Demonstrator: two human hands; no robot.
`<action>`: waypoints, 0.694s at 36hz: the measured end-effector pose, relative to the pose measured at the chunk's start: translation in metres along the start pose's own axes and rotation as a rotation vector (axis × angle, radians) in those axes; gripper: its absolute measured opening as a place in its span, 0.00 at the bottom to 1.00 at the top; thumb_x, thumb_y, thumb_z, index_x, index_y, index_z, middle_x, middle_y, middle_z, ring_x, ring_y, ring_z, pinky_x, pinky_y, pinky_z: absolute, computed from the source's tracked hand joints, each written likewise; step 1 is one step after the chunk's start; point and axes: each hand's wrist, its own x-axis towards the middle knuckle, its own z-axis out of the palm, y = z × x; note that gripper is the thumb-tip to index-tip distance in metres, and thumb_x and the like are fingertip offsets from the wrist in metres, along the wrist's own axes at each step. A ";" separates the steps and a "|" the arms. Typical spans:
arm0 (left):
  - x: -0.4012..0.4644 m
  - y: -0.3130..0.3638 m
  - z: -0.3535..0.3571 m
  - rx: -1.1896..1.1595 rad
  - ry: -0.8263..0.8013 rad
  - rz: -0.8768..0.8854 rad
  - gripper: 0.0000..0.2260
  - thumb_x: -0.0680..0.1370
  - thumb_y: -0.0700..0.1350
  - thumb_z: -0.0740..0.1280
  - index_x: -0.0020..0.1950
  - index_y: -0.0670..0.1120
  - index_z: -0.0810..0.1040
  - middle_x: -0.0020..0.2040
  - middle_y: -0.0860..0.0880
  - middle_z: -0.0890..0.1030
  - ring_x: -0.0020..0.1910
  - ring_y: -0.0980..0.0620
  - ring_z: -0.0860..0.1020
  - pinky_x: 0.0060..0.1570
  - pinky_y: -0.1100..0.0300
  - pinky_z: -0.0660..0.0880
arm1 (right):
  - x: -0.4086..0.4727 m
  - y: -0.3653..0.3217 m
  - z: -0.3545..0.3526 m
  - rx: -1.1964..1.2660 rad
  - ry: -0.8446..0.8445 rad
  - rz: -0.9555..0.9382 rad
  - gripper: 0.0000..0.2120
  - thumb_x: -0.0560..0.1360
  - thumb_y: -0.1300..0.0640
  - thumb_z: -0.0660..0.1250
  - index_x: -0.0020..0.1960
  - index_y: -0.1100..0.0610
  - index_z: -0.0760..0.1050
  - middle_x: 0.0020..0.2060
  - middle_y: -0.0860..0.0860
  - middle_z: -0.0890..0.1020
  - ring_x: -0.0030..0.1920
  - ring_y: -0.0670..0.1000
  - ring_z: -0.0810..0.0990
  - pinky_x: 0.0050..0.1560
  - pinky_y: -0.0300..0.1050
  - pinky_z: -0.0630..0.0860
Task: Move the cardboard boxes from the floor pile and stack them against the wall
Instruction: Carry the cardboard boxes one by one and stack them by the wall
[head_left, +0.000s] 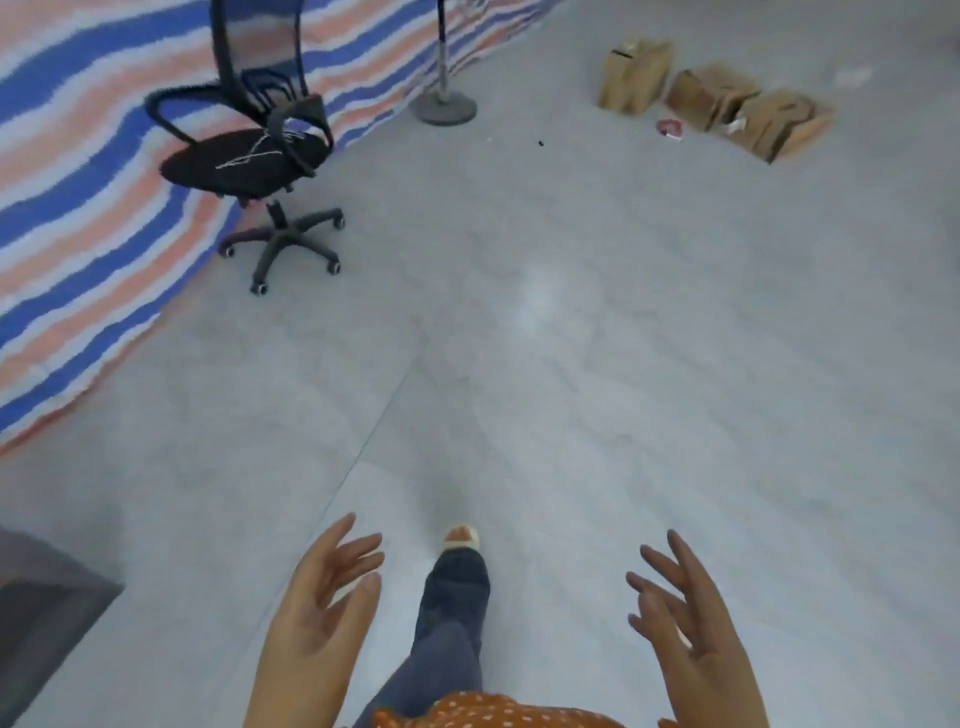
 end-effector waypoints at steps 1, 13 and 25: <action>0.015 0.006 0.008 0.005 -0.027 0.011 0.22 0.75 0.28 0.63 0.58 0.54 0.73 0.53 0.48 0.82 0.51 0.60 0.81 0.47 0.74 0.75 | 0.010 -0.002 0.003 0.019 0.030 0.009 0.20 0.65 0.37 0.67 0.53 0.20 0.69 0.54 0.30 0.79 0.53 0.40 0.81 0.51 0.45 0.79; 0.214 0.086 0.064 -0.009 -0.182 0.143 0.20 0.77 0.32 0.64 0.60 0.55 0.74 0.52 0.58 0.82 0.51 0.60 0.81 0.52 0.65 0.77 | 0.172 -0.048 0.041 0.110 0.297 -0.029 0.32 0.48 0.19 0.67 0.52 0.21 0.71 0.55 0.33 0.80 0.51 0.40 0.82 0.46 0.42 0.81; 0.346 0.126 0.141 0.031 -0.300 0.117 0.26 0.76 0.29 0.63 0.53 0.63 0.79 0.53 0.57 0.82 0.48 0.62 0.81 0.45 0.74 0.74 | 0.305 -0.065 0.040 0.181 0.398 0.029 0.40 0.46 0.18 0.66 0.56 0.31 0.74 0.53 0.35 0.81 0.50 0.42 0.83 0.44 0.37 0.81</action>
